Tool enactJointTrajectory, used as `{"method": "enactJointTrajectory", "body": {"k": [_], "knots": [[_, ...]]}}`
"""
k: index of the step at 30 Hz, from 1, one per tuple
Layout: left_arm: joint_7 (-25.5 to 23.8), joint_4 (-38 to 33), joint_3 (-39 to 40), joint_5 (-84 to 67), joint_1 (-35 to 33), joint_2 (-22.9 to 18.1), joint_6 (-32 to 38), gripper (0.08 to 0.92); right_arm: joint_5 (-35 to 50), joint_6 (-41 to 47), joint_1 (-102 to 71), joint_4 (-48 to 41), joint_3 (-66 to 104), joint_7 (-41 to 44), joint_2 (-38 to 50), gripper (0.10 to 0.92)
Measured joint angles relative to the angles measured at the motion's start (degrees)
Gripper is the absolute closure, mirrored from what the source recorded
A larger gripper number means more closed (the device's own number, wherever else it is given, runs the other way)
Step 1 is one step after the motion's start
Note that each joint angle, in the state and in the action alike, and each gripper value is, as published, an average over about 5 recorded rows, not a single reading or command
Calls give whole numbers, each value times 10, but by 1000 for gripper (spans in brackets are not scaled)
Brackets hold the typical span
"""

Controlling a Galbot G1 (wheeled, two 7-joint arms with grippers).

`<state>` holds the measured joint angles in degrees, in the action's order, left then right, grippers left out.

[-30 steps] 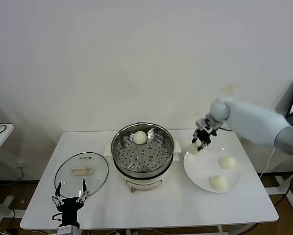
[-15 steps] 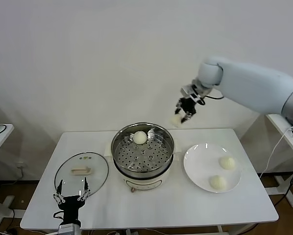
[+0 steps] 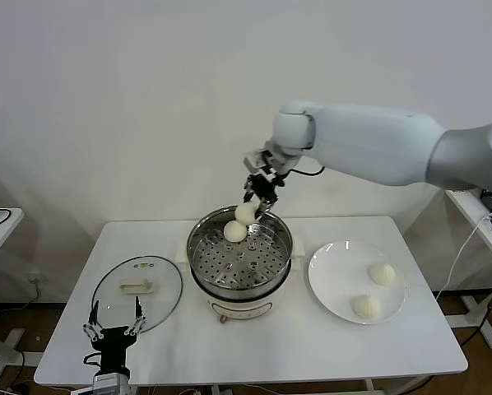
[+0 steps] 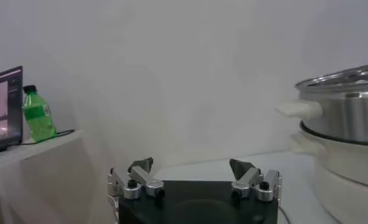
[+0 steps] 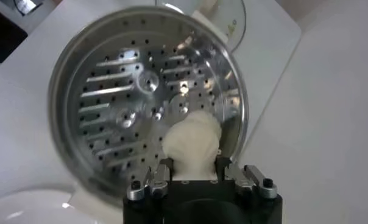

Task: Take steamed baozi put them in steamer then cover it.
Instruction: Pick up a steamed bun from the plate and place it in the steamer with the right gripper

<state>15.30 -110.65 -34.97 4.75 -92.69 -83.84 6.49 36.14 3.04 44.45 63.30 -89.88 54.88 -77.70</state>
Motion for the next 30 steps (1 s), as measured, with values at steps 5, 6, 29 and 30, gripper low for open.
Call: {"method": "enactJointTrajectory", "body": {"k": [5,6,29,30], "knots": [[1,-1,-3,-5,2,-2,0,177,35,22,-9,-9,-20,-11,-39,567],[2,-2,-2,-5,3,-3,0,177,42,26,-11,-12,-25,-12,-46,567],[2,-13,-6,-16,7,-1,5,177,84,65,-72,-74,-56,-27,-117,567],[1,-13,-6,-17,7,-1,5,177,83,65,-74,-77,-56,-27,-118,567]]}}
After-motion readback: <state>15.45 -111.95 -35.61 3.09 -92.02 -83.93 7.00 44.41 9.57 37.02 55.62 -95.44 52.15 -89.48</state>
